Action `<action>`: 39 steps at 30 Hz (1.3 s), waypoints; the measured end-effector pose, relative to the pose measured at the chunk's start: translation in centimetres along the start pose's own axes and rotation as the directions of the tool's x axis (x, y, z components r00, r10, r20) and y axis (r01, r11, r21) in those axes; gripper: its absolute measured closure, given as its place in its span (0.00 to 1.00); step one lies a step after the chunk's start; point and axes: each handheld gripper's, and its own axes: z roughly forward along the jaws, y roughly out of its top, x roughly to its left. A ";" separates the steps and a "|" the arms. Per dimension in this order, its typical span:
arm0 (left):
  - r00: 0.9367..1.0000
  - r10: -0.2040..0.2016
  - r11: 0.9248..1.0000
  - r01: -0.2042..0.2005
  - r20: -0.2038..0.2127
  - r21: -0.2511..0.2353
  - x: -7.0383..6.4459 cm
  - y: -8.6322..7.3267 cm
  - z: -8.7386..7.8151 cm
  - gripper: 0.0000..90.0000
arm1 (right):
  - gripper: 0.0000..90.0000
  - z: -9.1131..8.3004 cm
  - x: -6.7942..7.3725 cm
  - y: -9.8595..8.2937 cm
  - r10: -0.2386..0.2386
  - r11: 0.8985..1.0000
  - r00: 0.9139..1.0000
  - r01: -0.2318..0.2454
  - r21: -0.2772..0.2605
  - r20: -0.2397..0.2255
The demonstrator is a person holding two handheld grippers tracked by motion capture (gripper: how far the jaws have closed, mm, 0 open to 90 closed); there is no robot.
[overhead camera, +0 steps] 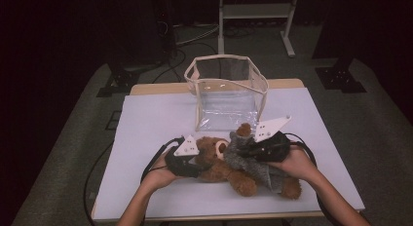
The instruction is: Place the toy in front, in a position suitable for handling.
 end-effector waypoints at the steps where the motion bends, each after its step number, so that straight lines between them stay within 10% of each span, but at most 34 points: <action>1: 1.000 0.001 1.000 -0.001 0.000 0.000 0.0 0.1 0.1 0.52 | 0.92 0.2 0.4 0.5 -0.012 1.000 1.000 0.012 -0.009 -0.014; 8: 1.000 -0.004 1.000 0.004 0.003 -0.004 0.3 0.6 0.6 0.52 | 0.92 3.6 1.7 2.3 -0.099 0.993 0.995 0.099 0.059 -0.012; 15: 1.000 -0.022 1.000 0.022 -0.002 0.019 0.7 -0.3 -0.6 0.42 | 0.92 3.7 0.3 -0.2 -0.054 0.992 0.998 0.050 0.115 0.034; 19: 0.999 -0.030 0.999 0.029 0.012 0.019 0.7 -1.2 -0.6 0.50 | 0.92 3.4 -0.4 -0.9 -0.010 0.995 1.000 0.008 0.096 0.023; 30: 0.999 -0.036 0.999 0.036 0.024 -0.018 0.9 -0.9 0.7 0.55 | 0.92 4.3 0.6 3.4 -0.083 0.993 0.997 0.083 0.089 0.000; 39: 0.999 -0.036 0.999 0.037 0.039 -0.012 0.8 -1.4 0.6 0.55 | 0.92 5.6 0.6 3.1 -0.082 0.992 0.996 0.084 0.093 -0.025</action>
